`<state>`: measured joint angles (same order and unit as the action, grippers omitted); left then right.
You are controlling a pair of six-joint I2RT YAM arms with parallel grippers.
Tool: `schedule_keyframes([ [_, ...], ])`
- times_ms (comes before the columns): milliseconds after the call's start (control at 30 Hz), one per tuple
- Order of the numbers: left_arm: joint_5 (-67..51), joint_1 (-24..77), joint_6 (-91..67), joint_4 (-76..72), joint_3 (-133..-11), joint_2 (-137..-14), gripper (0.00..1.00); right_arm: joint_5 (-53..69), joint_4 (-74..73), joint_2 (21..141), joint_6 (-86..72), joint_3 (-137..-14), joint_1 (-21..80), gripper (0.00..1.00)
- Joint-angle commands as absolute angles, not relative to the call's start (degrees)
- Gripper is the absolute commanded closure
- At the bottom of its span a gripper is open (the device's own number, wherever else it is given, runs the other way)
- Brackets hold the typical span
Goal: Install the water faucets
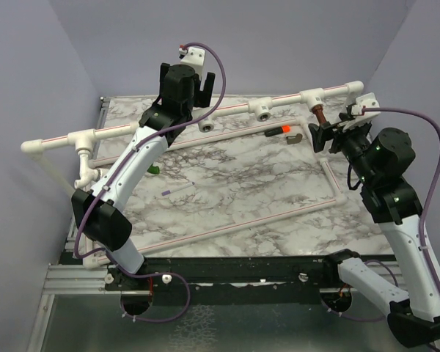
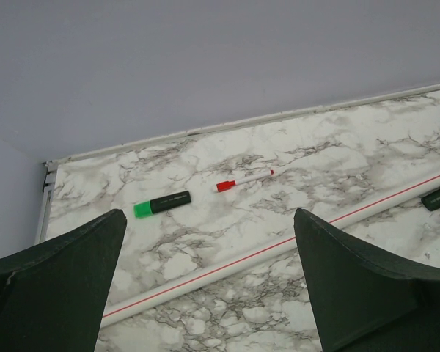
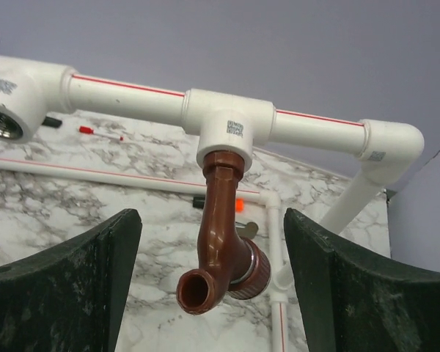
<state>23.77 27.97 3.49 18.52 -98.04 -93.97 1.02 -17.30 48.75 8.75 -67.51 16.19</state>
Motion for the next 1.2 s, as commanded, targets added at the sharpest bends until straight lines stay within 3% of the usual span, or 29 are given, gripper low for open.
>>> schedule_keyframes([
  [0, 23.0, 28.6, 3.6, 23.0, -97.8, -96.3, 0.02, 0.9, -22.6, 50.3, 14.1, -68.7, 16.4, 0.18],
  [767, 22.7, 28.7, 3.4, 23.4, -98.3, -97.1, 0.03, -6.6, -17.5, 53.5, 17.3, -63.6, 16.6, 0.48],
  [867, 22.8, 28.7, 3.4, 23.4, -98.4, -97.2, 0.02, -6.8, -16.5, 53.4, 16.4, -63.3, 16.7, 0.64],
  [933, 22.8, 28.7, 3.4, 23.5, -98.5, -97.3, 0.02, -6.5, -16.3, 53.8, 14.8, -63.3, 16.7, 0.86],
  [1000, 23.0, 28.7, 3.6, 23.5, -98.5, -97.3, 0.02, -6.0, -15.8, 54.0, 12.7, -62.9, 16.7, 0.99],
  [1167, 23.4, 28.7, 3.9, 23.5, -98.3, -97.1, 0.02, -4.3, -12.9, 52.4, 4.9, -59.2, 16.7, 1.00],
])
